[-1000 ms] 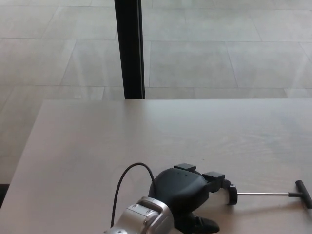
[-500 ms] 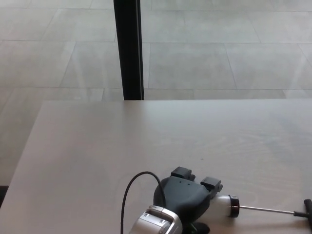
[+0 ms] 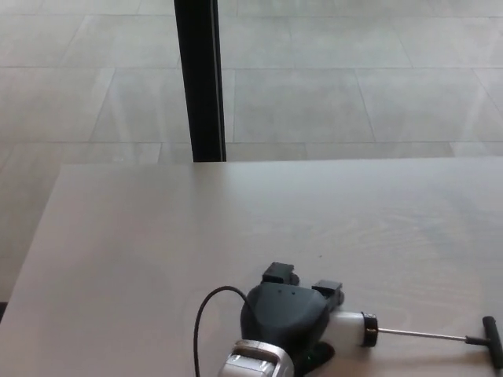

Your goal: The robot uses its left hand to lift the air pump kept on the middle of the desk and use the right hand to compress the handle

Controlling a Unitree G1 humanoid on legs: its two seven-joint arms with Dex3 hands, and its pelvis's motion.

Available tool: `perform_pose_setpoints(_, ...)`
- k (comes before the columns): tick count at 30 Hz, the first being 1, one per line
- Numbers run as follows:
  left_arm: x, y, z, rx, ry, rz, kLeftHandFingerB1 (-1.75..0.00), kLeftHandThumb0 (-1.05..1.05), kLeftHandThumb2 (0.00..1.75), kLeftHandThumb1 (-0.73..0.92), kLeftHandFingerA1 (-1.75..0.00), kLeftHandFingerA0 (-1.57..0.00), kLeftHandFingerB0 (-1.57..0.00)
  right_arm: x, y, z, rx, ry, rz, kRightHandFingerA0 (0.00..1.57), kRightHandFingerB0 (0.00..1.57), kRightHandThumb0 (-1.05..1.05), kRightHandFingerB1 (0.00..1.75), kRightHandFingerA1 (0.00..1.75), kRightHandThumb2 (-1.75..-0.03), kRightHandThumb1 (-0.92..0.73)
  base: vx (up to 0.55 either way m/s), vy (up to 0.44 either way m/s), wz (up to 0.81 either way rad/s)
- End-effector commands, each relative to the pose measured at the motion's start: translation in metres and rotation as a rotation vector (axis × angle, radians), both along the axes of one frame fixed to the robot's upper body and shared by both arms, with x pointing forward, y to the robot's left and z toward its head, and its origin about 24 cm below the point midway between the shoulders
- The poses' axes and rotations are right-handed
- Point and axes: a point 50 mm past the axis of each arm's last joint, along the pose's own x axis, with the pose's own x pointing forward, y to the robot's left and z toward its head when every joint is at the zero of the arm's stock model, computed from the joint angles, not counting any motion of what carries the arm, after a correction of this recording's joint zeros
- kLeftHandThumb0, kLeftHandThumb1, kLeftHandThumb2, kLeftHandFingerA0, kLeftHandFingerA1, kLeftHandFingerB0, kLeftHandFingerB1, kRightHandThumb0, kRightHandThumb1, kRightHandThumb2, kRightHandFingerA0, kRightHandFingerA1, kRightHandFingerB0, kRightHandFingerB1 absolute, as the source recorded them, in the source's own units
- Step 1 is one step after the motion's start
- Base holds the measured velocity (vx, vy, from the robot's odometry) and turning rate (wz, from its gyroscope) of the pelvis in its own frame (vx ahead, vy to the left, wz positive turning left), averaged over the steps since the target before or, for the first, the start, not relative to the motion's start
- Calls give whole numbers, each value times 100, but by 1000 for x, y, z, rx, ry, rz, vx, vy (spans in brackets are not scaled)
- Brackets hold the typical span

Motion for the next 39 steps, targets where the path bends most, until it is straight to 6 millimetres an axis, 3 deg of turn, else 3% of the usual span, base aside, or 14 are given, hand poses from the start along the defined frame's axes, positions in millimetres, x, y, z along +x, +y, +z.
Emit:
perform_pose_setpoints(1,-7,33,-30,42,96,168,-75,-17,71,79,-139,-79,-56,-1,-3,0,-12,-11,-38,41,54,-64,41,54,-63,-77,0,0,0)
perform_pose_setpoints(7,-11,36,-33,34,99,194,-110,-17,66,84,-158,-75,-72,-4,-3,-1,3,-28,-46,43,60,-59,43,57,-63,-76,0,0,0)
perform_pose_setpoints(8,-11,37,-33,42,95,192,-110,-17,66,84,-158,-75,-72,-4,-2,-2,6,-31,-47,43,60,-59,43,57,-63,-76,0,0,0)
perform_pose_setpoints(9,-11,39,-37,77,120,205,-84,-22,69,83,-148,-74,-67,-5,-3,-2,13,-38,-53,45,63,-58,43,59,-63,-75,0,0,0)
perform_pose_setpoints(13,-12,41,-39,77,128,223,-83,-22,68,85,-135,-77,-70,-5,-5,-1,15,-49,-70,48,66,-57,44,64,-63,-76,0,0,0)
perform_pose_setpoints(14,-13,44,-42,93,143,223,-91,-22,64,84,-153,-72,-70,-6,-5,-2,20,-44,-82,49,65,-57,44,66,-63,-76,0,0,0)
perform_pose_setpoints(20,-15,48,-46,105,125,203,-99,-20,64,82,-155,-73,-72,-6,-6,-3,69,-45,-87,46,68,-54,45,75,-63,-76,0,0,0)
perform_pose_setpoints(23,-16,49,-48,74,125,196,-112,-21,67,83,-161,-79,-73,-5,-3,-5,76,-51,-93,50,67,-55,47,77,-63,-77,0,0,0)
perform_pose_setpoints(25,-16,49,-48,70,127,192,-143,-23,70,81,-169,-76,-68,-5,-2,-5,69,-47,-94,53,65,-54,47,68,-63,-76,0,0,0)
perform_pose_setpoints(29,-14,49,-42,-223,175,266,-143,-12,81,75,-171,-71,-68,-3,3,-10,72,-26,-80,53,62,-56,46,68,-63,-77,0,0,0)
perform_pose_setpoints(30,-13,49,-39,-274,167,268,-139,-8,79,76,-169,-87,-69,-3,4,-11,71,-22,-70,52,60,-55,45,68,-63,-78,0,0,0)
perform_pose_setpoints(31,-9,48,-33,-405,175,321,-163,-13,83,74,-175,-69,-57,-2,8,-15,58,10,-49,52,54,-58,43,66,-64,-82,0,0,0)
perform_pose_setpoints(36,1,44,-11,-597,57,350,-169,-12,80,73,-175,-72,-53,0,18,-30,78,103,41,41,37,-71,37,55,-67,-92,0,0,0)
perform_pose_setpoints(39,6,43,-2,-650,32,355,-144,-13,70,81,-175,-65,-61,2,22,-36,88,175,97,26,22,-78,33,47,-74,-92,0,0,0)
